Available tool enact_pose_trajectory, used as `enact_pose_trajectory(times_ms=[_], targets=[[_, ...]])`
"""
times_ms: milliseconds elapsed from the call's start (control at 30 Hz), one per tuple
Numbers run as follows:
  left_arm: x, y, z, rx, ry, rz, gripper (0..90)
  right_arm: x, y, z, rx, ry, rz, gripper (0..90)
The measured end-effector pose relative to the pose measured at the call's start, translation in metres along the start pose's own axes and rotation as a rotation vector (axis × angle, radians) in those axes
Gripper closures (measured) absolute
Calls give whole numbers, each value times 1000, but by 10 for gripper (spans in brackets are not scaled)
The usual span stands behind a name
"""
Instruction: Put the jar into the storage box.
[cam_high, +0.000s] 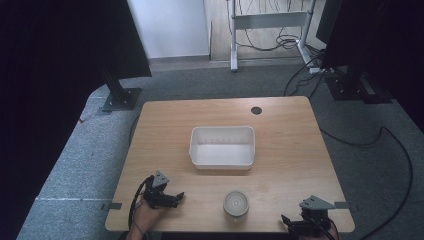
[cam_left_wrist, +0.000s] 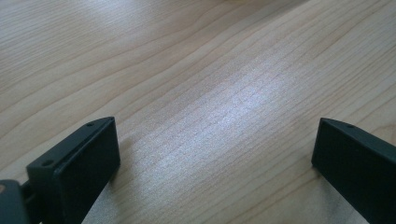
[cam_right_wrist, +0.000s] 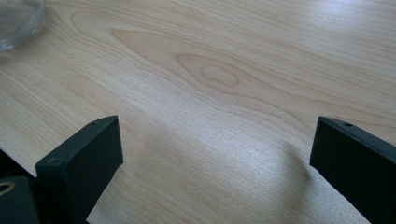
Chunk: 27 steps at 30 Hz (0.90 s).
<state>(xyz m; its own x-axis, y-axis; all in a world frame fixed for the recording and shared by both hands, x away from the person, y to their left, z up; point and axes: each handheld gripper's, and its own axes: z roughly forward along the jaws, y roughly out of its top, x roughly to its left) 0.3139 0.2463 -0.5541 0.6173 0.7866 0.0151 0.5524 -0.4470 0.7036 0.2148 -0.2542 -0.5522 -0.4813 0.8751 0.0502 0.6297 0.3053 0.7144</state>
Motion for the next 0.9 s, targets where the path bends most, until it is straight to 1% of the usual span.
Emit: enact_pose_trajectory(times_ms=[233,467,767,900], targets=[[0,0,0,0,0,0,5,4,3,-4,-11,11,-11,19],[0,0,0,0,0,0,5,9,6,-5,-17,32,-21,16],[0,0,0,0,0,1,5,15,9,-5,-12,47,-41,11],[0,0,0,0,0,0,5,19,11,-5,-20,58,-47,11]])
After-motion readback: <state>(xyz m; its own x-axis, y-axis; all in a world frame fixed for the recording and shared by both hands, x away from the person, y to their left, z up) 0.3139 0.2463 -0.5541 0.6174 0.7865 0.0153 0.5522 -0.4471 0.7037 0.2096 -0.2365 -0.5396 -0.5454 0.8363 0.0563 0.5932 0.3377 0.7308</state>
